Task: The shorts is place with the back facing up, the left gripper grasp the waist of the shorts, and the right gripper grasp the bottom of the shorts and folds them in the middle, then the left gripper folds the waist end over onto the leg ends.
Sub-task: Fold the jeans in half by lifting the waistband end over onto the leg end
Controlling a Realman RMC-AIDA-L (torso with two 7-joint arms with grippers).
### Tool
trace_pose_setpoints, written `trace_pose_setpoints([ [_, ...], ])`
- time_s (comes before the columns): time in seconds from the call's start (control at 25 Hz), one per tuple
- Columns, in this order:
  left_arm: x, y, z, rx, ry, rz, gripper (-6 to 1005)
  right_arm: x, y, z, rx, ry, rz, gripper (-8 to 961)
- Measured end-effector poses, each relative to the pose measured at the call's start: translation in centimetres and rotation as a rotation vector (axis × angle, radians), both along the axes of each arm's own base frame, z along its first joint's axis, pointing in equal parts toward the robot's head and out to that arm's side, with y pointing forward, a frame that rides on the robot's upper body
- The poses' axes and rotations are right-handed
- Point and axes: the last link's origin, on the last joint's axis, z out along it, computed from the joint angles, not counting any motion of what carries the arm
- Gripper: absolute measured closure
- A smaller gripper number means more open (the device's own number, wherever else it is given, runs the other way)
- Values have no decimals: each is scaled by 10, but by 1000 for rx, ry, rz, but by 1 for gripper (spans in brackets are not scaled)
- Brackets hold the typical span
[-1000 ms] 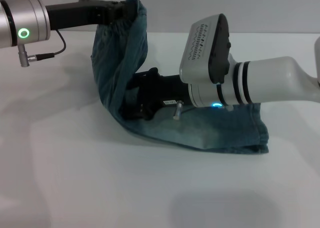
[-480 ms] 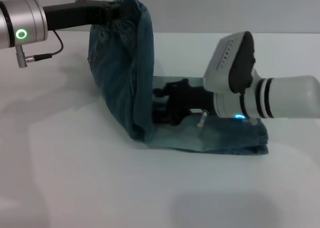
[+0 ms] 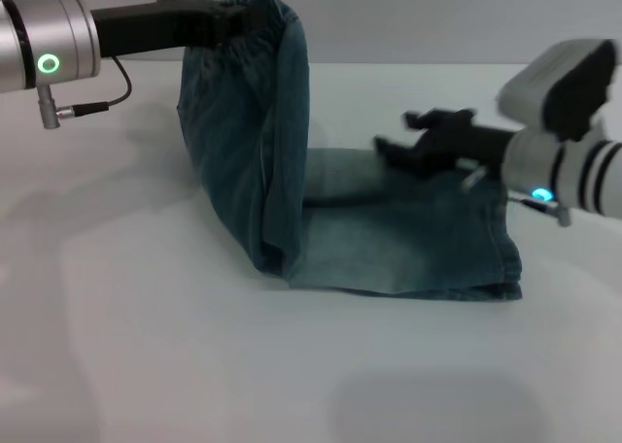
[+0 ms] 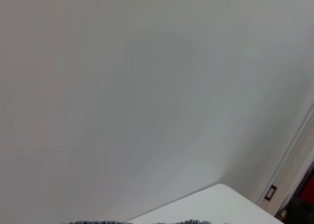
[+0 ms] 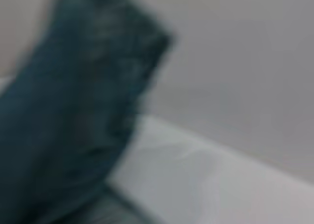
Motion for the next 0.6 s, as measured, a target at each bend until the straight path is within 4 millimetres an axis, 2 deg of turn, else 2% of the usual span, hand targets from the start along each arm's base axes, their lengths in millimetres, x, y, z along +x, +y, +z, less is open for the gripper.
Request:
trace_pose_setpoints([
  [0.16, 6, -2, 1, -14, -23, -24, 879, 17, 9, 23, 109, 49, -93, 377],
  [0.6, 27, -14, 3, -76, -94, -122, 868, 44, 12, 46, 225, 67, -201, 376],
])
